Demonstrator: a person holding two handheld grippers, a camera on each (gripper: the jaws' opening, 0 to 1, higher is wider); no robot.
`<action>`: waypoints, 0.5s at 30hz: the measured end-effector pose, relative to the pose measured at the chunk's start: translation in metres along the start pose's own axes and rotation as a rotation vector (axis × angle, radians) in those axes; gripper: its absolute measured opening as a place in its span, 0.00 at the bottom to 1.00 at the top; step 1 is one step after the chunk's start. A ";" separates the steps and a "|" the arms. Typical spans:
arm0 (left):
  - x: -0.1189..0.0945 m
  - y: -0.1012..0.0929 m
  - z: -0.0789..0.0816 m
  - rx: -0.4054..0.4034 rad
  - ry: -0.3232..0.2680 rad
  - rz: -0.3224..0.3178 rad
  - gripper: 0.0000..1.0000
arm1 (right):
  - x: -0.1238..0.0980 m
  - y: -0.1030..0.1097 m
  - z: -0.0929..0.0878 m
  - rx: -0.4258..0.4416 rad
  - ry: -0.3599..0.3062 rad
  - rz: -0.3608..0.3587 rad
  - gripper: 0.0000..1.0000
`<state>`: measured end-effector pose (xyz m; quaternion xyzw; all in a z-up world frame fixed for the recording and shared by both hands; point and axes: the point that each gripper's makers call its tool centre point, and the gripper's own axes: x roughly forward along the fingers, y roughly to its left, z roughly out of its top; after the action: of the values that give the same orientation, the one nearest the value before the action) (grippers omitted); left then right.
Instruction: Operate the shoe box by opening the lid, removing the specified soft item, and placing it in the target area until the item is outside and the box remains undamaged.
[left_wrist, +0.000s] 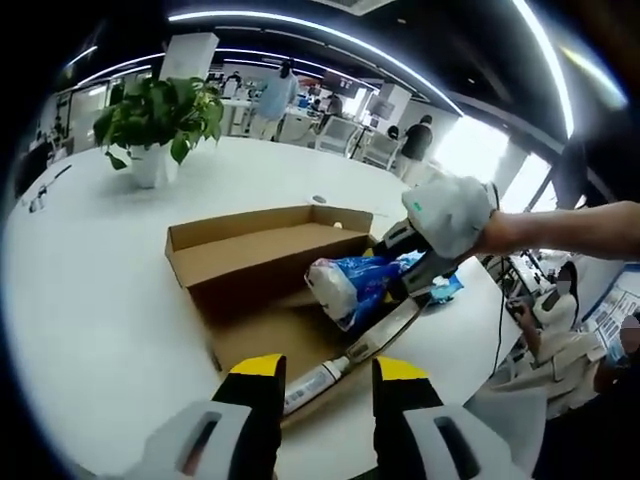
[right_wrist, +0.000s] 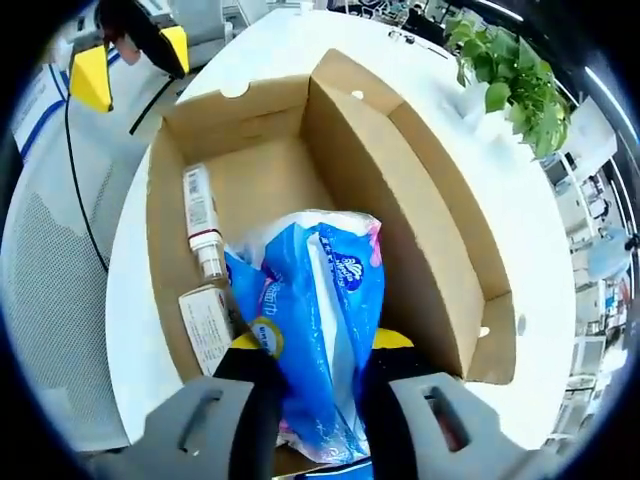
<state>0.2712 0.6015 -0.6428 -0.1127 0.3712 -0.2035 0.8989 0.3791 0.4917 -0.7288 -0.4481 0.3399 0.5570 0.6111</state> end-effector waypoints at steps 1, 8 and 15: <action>0.000 -0.001 0.000 0.002 -0.001 -0.002 0.35 | -0.003 0.000 0.000 -0.006 0.001 -0.003 0.26; -0.001 -0.009 0.007 0.012 -0.007 -0.014 0.35 | -0.026 -0.005 0.002 0.000 -0.028 -0.038 0.26; 0.001 -0.022 0.013 0.042 -0.009 -0.034 0.35 | -0.049 -0.008 0.000 -0.010 -0.040 -0.086 0.26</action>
<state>0.2749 0.5818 -0.6268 -0.1009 0.3608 -0.2262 0.8992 0.3796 0.4740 -0.6828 -0.4541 0.3055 0.5405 0.6389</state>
